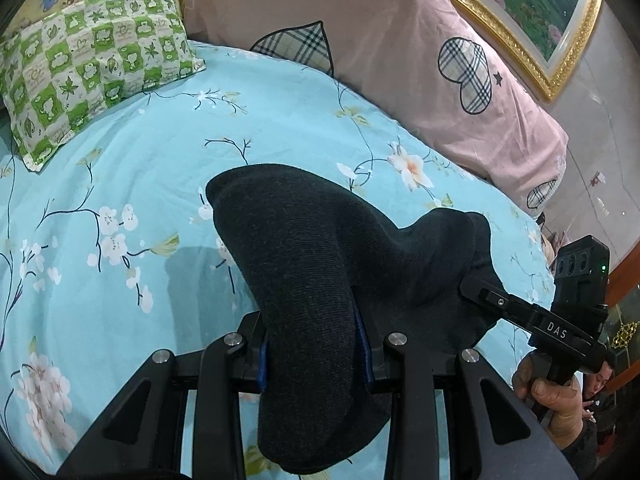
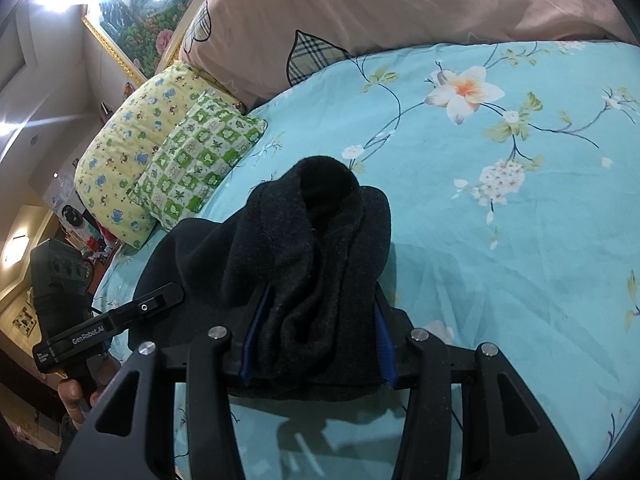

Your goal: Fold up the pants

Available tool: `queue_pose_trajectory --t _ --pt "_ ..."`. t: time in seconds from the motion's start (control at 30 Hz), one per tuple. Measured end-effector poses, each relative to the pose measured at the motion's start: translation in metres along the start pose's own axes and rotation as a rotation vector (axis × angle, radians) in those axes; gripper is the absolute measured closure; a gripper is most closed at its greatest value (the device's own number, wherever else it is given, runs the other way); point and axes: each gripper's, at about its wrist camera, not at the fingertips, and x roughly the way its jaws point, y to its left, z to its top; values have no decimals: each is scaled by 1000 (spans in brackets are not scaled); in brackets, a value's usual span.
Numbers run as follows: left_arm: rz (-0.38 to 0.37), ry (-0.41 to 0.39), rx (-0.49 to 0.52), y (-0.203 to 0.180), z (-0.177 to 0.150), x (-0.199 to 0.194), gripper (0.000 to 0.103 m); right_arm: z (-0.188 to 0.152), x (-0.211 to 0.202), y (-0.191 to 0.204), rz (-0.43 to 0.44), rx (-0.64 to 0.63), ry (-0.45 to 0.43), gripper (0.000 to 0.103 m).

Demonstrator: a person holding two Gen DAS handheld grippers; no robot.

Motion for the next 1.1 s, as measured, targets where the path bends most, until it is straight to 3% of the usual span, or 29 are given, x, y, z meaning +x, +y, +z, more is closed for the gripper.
queue_pose_trajectory --t 0.2,0.33,0.53,0.6,1.1 --pt "26 33 -18 13 -4 16 67 6 11 4 -33 -48 15 53" --pt "54 34 -19 18 -11 18 50 1 18 -1 -61 -59 29 46" --pt "67 36 -15 23 -18 19 39 -3 18 -16 -74 -47 29 38" --pt "71 37 -13 22 -20 19 39 -5 16 -20 -77 -46 23 33" --pt "172 10 77 1 -34 -5 30 -13 -4 -11 -115 -75 -17 32"
